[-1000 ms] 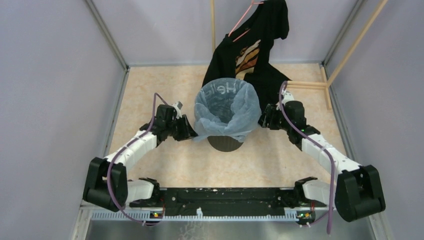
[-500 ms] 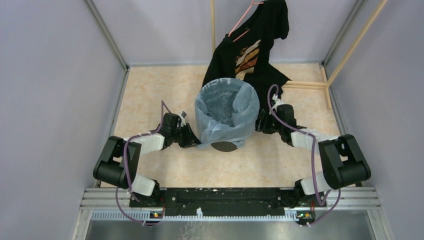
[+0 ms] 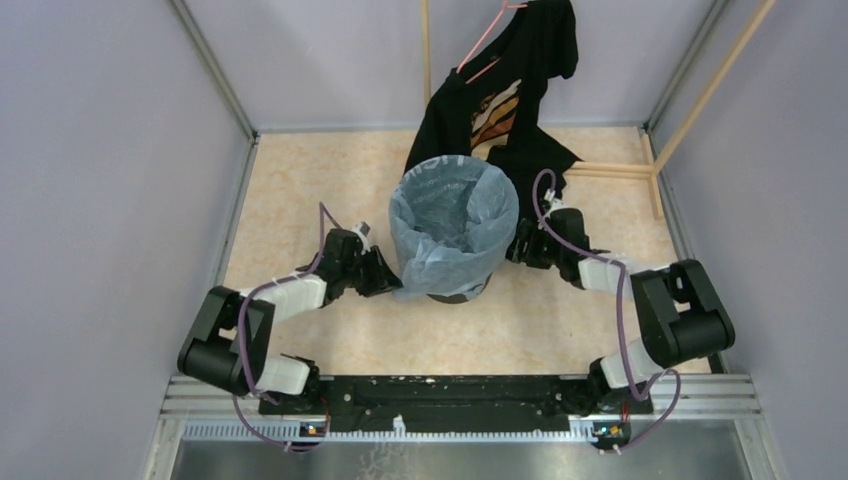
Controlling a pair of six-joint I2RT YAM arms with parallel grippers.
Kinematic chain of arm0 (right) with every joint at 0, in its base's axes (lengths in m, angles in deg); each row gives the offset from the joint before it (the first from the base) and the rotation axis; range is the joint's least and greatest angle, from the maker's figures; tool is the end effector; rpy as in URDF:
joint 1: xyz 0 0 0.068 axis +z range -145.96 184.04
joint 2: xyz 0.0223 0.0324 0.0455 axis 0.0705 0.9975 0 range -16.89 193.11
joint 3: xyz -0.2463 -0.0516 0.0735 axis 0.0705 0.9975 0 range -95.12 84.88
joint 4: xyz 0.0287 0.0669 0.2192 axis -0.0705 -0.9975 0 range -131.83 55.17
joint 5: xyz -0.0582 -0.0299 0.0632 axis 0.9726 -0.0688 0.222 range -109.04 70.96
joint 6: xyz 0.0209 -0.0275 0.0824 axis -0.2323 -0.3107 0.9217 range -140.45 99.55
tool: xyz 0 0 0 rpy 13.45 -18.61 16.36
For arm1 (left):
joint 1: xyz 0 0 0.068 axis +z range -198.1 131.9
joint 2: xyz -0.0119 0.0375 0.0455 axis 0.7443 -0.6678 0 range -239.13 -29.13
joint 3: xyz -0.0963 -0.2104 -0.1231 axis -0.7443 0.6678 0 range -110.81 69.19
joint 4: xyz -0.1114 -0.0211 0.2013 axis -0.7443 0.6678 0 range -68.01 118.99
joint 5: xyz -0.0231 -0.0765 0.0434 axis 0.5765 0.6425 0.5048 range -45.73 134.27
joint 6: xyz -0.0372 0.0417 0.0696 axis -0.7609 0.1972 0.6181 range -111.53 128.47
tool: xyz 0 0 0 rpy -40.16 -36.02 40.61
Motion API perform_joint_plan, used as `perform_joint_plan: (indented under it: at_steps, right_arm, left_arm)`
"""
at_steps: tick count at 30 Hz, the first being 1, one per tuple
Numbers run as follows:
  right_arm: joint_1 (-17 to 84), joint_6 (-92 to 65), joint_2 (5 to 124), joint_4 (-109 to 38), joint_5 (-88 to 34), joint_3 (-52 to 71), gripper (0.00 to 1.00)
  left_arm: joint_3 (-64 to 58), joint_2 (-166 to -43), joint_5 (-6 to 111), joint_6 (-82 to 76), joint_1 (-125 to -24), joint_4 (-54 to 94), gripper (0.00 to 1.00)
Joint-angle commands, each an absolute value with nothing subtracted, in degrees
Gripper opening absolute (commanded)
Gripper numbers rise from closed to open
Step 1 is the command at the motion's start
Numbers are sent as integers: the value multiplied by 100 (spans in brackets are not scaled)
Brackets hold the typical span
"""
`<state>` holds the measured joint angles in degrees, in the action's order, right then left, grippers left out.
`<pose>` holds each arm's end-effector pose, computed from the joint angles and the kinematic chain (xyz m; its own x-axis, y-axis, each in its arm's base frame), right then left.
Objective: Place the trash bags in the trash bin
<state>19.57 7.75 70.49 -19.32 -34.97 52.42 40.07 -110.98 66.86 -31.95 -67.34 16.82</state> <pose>0.2792 0.1002 0.1314 -0.7573 0.2613 -0.5986 -0.1178 0.8468 0.5187 0.2354 -0.1145 0.1226 -0.8863 -0.3248 -0.3301 -0.0337 0.7562 -0.6534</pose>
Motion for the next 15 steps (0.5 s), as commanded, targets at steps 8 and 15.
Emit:
perform_joint_plan:
  at_steps: [8, 15]
  right_arm:
    - [1897, 262, 4599, -4675, -1161, 3884, 90]
    - [2157, -379, 4212, -5311, -2207, 2201, 90]
  left_arm:
    - [3877, -9165, 5443, -3123, -6707, 3387, 69]
    - [4147, -8068, 5611, -3445, -6708, 3761, 76]
